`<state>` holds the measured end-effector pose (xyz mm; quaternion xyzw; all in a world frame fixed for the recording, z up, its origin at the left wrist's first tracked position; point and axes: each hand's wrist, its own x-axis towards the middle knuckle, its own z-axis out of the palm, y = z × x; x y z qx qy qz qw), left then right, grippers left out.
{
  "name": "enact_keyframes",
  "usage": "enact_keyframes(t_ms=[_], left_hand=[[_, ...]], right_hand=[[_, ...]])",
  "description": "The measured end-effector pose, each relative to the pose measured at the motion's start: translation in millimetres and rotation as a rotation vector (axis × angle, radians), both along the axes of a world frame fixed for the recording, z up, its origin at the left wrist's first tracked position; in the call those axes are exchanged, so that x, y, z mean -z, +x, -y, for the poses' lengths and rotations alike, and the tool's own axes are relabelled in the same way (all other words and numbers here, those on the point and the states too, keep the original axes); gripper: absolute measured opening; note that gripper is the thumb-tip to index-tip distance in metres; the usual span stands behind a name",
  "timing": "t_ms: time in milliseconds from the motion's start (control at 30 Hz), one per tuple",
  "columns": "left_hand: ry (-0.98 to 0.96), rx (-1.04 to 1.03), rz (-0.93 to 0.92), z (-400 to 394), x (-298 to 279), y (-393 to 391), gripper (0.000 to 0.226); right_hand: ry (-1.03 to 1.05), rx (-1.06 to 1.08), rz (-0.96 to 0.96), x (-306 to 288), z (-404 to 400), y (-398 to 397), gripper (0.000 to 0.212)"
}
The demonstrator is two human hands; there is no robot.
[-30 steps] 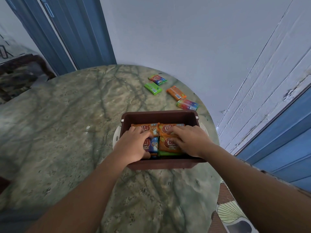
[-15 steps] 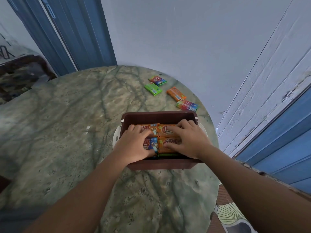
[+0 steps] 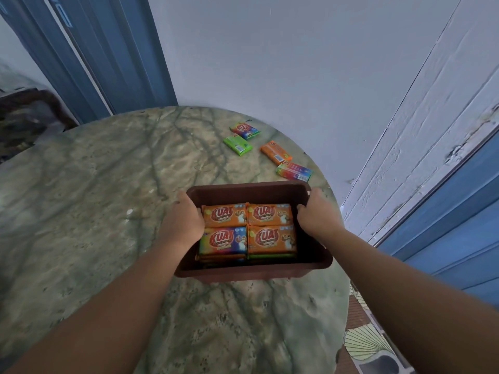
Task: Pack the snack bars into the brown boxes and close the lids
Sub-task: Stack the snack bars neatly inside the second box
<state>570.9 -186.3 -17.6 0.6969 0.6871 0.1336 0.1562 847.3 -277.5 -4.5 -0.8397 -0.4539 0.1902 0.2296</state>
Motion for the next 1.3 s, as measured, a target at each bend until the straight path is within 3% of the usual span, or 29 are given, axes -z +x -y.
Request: enact_keyframes(t_ms=[167, 333, 500, 833, 1033, 1167, 1300], left_hand=[[0.002, -0.015, -0.044, -9, 7, 1, 0.039], [-0.018, -0.036, -0.060, -29, 10, 5, 0.032], [-0.031, -0.072, -0.064, -45, 4, 12, 0.036], [-0.044, -0.214, -0.051, -80, 2, 26, 0.039], [-0.022, -0.238, -0.147, -74, -2, 29, 0.045], [0.158, -0.159, -0.309, -67, -5, 34, 0.054], [0.408, -0.062, -0.265, -67, -11, 46, 0.054]], right_hand=[[-0.036, -0.032, 0.016, 1, -11, 3, 0.019], [-0.081, -0.062, -0.007, -2, -33, 7, 0.036], [-0.107, -0.080, -0.028, -4, -57, 13, 0.045], [-0.095, -0.182, -0.048, -5, -113, 29, 0.035], [-0.084, -0.198, -0.099, -1, -118, 32, 0.033], [-0.049, -0.184, -0.228, -8, -118, 35, 0.056], [0.019, -0.230, -0.163, -23, -126, 58, 0.057]])
